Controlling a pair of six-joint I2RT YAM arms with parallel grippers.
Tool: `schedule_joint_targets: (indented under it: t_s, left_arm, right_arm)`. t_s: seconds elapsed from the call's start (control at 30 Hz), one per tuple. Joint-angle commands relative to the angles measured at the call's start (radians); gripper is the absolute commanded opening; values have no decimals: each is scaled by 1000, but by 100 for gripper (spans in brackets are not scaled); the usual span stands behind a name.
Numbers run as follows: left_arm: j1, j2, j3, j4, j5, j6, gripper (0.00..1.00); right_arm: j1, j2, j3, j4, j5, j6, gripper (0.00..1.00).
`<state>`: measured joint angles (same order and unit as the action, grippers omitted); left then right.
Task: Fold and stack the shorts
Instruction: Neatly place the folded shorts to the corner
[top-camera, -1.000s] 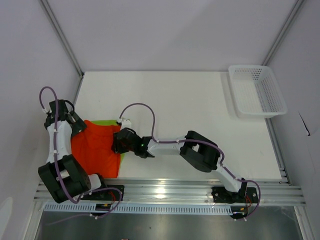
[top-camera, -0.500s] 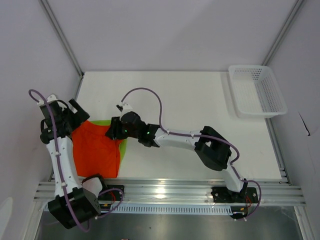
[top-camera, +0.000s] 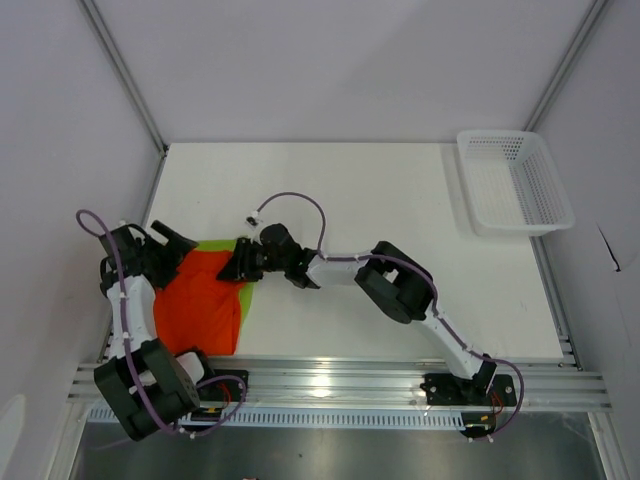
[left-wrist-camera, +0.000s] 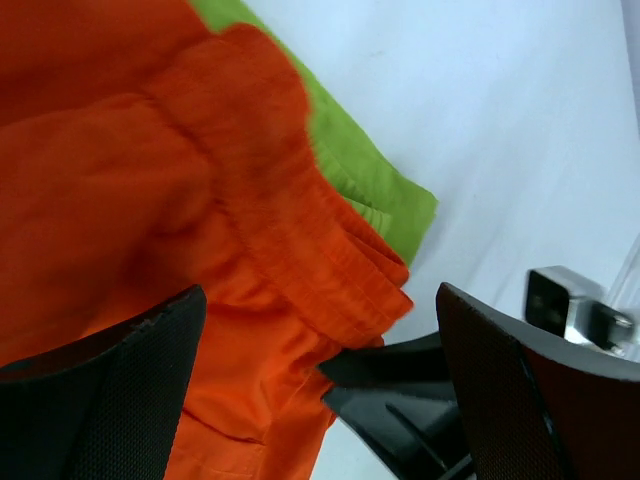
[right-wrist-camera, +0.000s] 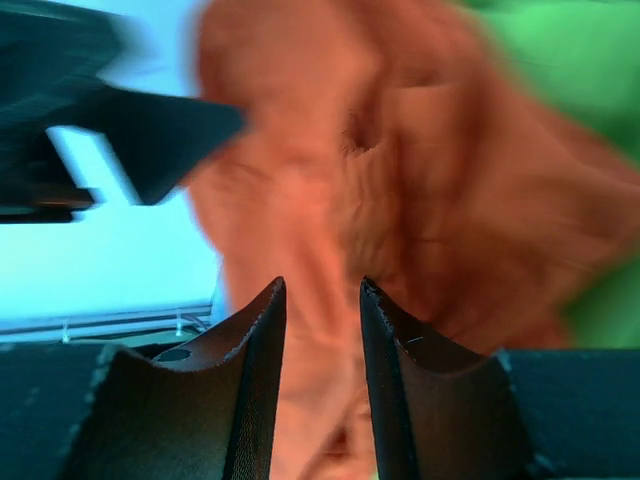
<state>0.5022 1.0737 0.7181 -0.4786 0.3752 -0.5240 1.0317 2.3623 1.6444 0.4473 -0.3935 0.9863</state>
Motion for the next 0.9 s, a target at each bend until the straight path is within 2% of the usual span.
schedule_joint_targets:
  t_s: [0.0, 0.03, 0.17, 0.33, 0.53, 0.63, 0.67, 0.73, 0.77, 0.87]
  left_arm:
    - [70, -12, -86, 148, 36, -116, 97]
    - [97, -15, -106, 209, 48, -149, 97]
    - [113, 3, -166, 286, 34, -189, 98]
    - [113, 61, -157, 342, 65, -212, 97]
    - [111, -81, -99, 293, 64, -203, 98]
    - [93, -165, -48, 229, 62, -183, 99]
    - [79, -179, -19, 212, 44, -173, 99]
    - [10, -204, 20, 134, 8, -145, 99]
    - [-22, -208, 53, 120, -27, -139, 99]
    - [-172, -216, 92, 109, -85, -152, 99]
  right_arm:
    - [-24, 43, -23, 114, -68, 92, 38]
    - [-31, 60, -23, 110, -68, 95, 38]
    - [-45, 61, -34, 83, -67, 91, 38]
    - [-59, 12, -47, 54, -65, 45, 41]
    - [-91, -116, -51, -27, -58, -37, 50]
    - [-122, -221, -52, -169, -9, -139, 55]
    - [-128, -248, -46, -285, 57, -209, 58]
    - [-159, -333, -44, -395, 131, -277, 68]
    - [-174, -357, -41, -509, 187, -309, 71]
    - [-264, -446, -51, -677, 240, -408, 74]
